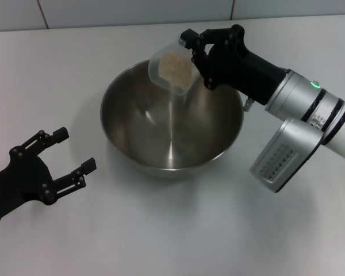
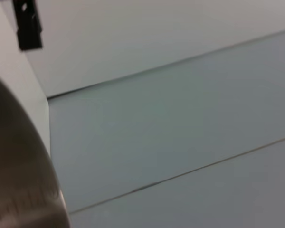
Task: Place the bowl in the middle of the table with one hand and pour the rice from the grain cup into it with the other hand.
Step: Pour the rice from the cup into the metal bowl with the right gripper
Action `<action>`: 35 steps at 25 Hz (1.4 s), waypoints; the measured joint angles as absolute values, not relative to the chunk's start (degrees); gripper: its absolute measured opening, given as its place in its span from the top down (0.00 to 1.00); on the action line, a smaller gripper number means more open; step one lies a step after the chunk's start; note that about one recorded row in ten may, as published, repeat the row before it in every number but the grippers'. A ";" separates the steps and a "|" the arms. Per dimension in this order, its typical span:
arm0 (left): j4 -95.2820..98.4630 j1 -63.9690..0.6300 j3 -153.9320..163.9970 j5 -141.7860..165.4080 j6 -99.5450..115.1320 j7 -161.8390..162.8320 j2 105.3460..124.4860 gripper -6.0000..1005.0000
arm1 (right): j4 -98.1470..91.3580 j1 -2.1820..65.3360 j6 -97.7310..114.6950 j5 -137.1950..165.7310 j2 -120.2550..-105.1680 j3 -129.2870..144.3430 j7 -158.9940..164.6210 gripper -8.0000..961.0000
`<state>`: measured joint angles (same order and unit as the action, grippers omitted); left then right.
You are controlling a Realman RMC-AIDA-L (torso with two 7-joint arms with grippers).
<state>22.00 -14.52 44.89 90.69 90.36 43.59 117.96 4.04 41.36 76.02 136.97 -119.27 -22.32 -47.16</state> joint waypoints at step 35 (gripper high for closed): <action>21.53 -14.94 44.91 90.39 90.08 43.77 118.21 0.14 | 6.20 39.64 78.32 140.18 -119.20 -18.04 -104.70 0.98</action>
